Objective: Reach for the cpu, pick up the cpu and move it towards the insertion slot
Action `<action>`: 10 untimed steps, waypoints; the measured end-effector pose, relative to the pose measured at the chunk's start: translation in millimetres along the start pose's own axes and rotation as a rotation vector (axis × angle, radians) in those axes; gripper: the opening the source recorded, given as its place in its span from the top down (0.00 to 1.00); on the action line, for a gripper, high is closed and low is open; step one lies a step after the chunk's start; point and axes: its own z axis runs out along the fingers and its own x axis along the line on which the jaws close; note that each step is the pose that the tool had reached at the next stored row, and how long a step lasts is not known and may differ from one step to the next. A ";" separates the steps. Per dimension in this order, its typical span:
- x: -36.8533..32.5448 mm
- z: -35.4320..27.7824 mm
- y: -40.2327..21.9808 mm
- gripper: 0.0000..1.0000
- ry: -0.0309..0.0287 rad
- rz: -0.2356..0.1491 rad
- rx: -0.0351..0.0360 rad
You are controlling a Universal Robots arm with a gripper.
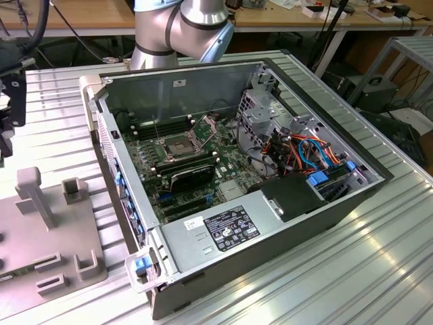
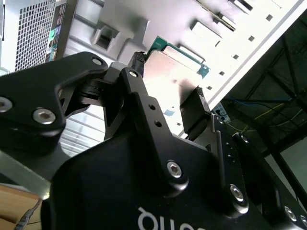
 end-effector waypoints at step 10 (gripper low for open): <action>-21.8 0.0 0.6 0.45 0.0000 0.000 0.0000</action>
